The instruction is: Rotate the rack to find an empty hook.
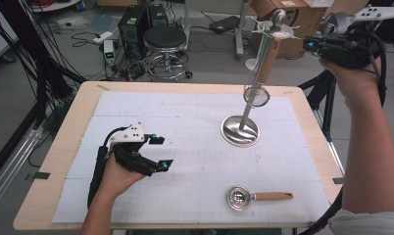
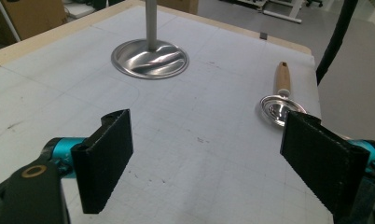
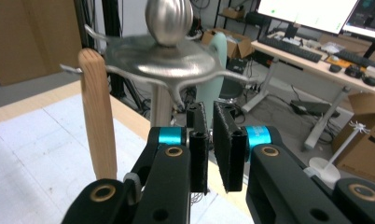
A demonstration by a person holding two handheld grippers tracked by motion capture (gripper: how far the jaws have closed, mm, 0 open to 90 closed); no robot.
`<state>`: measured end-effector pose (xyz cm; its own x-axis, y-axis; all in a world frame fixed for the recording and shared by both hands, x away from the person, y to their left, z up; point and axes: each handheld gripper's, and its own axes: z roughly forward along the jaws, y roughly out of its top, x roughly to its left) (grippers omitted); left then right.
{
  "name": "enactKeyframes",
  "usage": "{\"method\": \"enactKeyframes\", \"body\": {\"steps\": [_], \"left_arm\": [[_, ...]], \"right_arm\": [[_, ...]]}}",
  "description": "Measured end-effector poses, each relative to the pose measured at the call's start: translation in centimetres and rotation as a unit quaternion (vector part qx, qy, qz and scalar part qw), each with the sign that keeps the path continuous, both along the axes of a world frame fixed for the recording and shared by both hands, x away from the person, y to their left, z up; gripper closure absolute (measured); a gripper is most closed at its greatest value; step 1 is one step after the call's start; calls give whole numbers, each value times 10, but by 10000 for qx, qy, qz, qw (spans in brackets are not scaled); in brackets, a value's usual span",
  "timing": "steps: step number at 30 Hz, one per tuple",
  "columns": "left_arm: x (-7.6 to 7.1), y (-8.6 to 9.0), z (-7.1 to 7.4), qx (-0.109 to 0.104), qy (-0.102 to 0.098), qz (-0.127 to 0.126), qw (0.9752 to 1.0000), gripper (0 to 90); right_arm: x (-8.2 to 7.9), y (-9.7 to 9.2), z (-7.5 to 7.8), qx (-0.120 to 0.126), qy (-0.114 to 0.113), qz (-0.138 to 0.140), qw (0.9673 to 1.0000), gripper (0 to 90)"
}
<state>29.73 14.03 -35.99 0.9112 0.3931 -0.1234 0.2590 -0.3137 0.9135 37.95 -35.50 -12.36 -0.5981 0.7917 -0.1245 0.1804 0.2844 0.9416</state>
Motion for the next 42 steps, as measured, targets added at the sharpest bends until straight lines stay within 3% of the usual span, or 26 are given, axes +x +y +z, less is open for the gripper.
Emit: {"method": "enactKeyframes", "body": {"steps": [8, 10, 11, 21, 22, 24, 27, 28, 30, 32, 42], "left_arm": [[-1, -1, 0, -29, 1, -29, 10000, 176], [-1, -1, 1, -44, -9, -48, 10000, 176], [-1, -1, 1, -36, -10, -35, 10000, 176], [-2, -2, 1, -62, -3, -67, 10000, 176], [-2, -1, 2, -62, 1, -71, 10000, 176], [-2, -2, 1, -57, -5, -71, 10000, 176], [-2, -2, 1, -60, 7, -84, 9999, 176], [-2, -2, 1, -50, 17, -80, 10000, 176], [-2, -2, 1, -53, 24, -72, 10000, 176], [-2, -2, 1, -53, 36, -61, 10000, 175], [-2, -2, 0, -61, 46, -55, 10000, 176]], "right_arm": [[-7, 12, 4, -113, -130, 258, 9995, 841], [-10, 18, 5, -157, -64, 315, 9994, 841], [-10, 22, 5, -208, -153, 360, 9990, 840], [-14, 48, 8, -345, -139, 601, 9975, 833], [-13, 49, 8, -383, -224, 644, 9969, 832], [-15, 51, 8, -351, -139, 634, 9973, 826], [-13, 51, 8, -385, -237, 661, 9968, 809], [-15, 51, 7, -340, -132, 642, 9973, 802], [-14, 49, 6, -323, -194, 667, 9971, 790], [-16, 48, 4, -273, -103, 658, 9974, 776], [-18, 41, -1, -294, -68, 693, 9971, 744]]}}
